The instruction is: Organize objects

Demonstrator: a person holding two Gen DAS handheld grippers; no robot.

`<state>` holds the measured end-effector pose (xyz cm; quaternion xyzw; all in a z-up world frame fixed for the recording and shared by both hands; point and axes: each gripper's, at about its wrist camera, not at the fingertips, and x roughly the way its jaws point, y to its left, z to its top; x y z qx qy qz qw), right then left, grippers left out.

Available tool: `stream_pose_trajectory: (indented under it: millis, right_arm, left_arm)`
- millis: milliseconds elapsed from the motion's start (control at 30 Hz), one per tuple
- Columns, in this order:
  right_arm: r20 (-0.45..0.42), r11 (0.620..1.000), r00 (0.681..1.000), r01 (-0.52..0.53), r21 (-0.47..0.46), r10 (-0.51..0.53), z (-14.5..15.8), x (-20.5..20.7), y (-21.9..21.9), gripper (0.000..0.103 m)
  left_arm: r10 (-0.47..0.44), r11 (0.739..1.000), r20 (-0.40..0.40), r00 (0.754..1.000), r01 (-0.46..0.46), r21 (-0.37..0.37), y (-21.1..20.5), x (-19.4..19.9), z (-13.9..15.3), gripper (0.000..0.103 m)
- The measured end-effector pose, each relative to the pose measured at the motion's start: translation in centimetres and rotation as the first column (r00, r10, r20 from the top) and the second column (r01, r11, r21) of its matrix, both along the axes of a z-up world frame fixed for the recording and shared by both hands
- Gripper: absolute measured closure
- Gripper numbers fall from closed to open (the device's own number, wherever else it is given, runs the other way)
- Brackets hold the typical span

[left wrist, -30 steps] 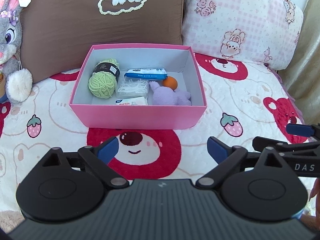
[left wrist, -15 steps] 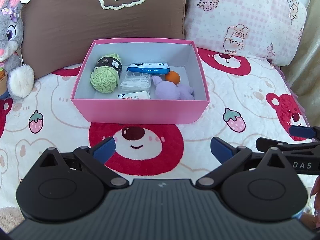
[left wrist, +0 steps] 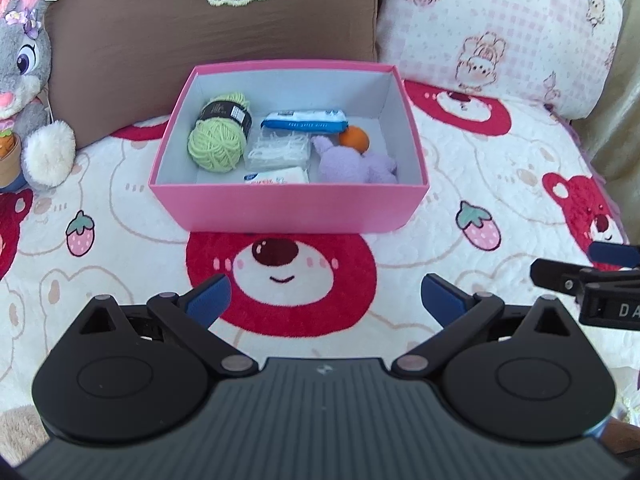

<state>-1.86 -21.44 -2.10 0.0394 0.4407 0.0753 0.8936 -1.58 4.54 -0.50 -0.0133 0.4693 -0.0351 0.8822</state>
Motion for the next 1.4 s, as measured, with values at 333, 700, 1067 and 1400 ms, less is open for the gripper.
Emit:
stream_pose_trajectory:
  millis: [333,700,1067,1400]
  right_arm:
    - [0.008,0.981,1.000,0.024,-0.194,-0.023,-0.1,0.1,1.0,0.007]
    - [0.017,0.991,0.998,0.069,-0.114,-0.068,0.6,-0.2,0.7,0.007]
    - [0.013,0.995,0.997,0.075,-0.061,-0.075,0.5,-0.2,-0.1,0.007]
    - [0.011,0.994,0.997,0.079,-0.081,-0.079,0.6,-0.3,-0.2,0.007]
  left_arm:
    - [-0.027,0.999,-0.031,0.999,0.028,0.034,-1.0,0.5,-0.4,0.000]
    - [-0.003,0.999,-0.047,0.999,0.004,0.034,-0.9,0.8,-0.3,0.000]
    - [-0.013,1.000,-0.039,0.999,0.013,0.009,-1.0,0.5,0.1,0.000]
    - [0.013,0.999,-0.052,0.999,-0.011,0.036,-1.1,0.7,-0.1,0.000]
